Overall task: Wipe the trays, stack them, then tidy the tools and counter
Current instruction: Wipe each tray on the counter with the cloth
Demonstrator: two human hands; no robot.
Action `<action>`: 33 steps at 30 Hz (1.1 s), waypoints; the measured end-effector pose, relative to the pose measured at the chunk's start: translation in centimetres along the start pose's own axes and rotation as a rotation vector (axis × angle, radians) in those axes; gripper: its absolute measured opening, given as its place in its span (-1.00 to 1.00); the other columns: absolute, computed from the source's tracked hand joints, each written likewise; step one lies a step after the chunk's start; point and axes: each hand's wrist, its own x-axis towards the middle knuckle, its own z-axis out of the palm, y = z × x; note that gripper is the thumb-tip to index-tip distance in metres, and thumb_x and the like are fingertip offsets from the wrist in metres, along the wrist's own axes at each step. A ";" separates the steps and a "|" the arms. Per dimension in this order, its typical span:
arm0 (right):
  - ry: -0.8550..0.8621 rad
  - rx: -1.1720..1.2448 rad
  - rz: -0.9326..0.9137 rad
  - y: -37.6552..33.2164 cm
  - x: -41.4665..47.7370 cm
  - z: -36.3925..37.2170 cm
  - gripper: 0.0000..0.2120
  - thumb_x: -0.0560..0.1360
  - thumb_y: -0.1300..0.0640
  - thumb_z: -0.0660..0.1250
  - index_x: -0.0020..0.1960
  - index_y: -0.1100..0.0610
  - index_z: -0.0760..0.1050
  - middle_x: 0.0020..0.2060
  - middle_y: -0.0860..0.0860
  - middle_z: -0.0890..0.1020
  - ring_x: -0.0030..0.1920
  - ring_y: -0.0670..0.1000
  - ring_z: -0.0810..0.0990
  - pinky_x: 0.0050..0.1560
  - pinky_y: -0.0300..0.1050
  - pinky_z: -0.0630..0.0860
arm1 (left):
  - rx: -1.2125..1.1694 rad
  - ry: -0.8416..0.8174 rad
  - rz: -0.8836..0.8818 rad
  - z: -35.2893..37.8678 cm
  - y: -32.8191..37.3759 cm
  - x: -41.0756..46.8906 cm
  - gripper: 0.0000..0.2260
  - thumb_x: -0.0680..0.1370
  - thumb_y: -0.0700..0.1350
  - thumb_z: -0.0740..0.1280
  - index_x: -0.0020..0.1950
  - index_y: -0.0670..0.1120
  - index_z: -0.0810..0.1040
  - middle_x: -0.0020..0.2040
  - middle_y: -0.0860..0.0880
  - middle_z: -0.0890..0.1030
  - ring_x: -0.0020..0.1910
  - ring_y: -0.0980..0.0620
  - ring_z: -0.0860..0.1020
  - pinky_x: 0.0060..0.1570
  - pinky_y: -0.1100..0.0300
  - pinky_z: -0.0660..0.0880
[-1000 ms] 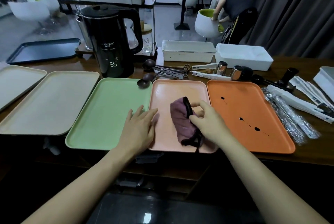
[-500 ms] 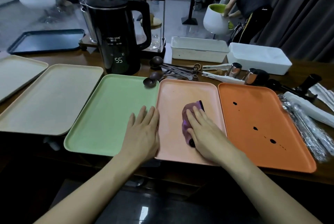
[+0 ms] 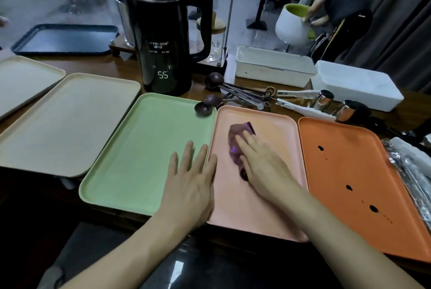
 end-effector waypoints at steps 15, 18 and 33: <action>0.127 0.044 0.050 -2.0 6.7 -0.3 -0.68 0.60 0.10 0.16 0.32 0.09 0.44 0.30 0.05 0.50 0.27 0.13 0.45 0.24 0.06 0.42 | 0.066 0.054 0.133 -0.6 0.1 0.5 -0.40 0.42 -0.09 0.09 0.41 -0.23 0.53 0.49 -0.15 0.46 0.48 -0.37 0.37 0.27 -0.41 0.42; 0.121 0.010 0.156 0.8 5.8 -1.5 -0.71 0.60 0.10 0.16 0.30 0.07 0.43 0.27 0.05 0.50 0.24 0.13 0.47 0.15 0.06 0.42 | 0.071 0.034 0.118 -0.7 0.1 0.3 -0.41 0.44 -0.07 0.09 0.43 -0.20 0.52 0.49 -0.13 0.47 0.47 -0.37 0.38 0.29 -0.41 0.41; 0.189 0.039 0.027 -2.5 8.7 0.4 -0.69 0.57 0.11 0.18 0.29 0.11 0.47 0.26 0.05 0.53 0.26 0.14 0.47 0.22 0.05 0.43 | 0.020 0.015 0.071 0.6 -0.1 0.5 -0.44 0.47 -0.08 0.17 0.47 -0.14 0.48 0.54 -0.05 0.41 0.51 -0.32 0.35 0.34 -0.36 0.33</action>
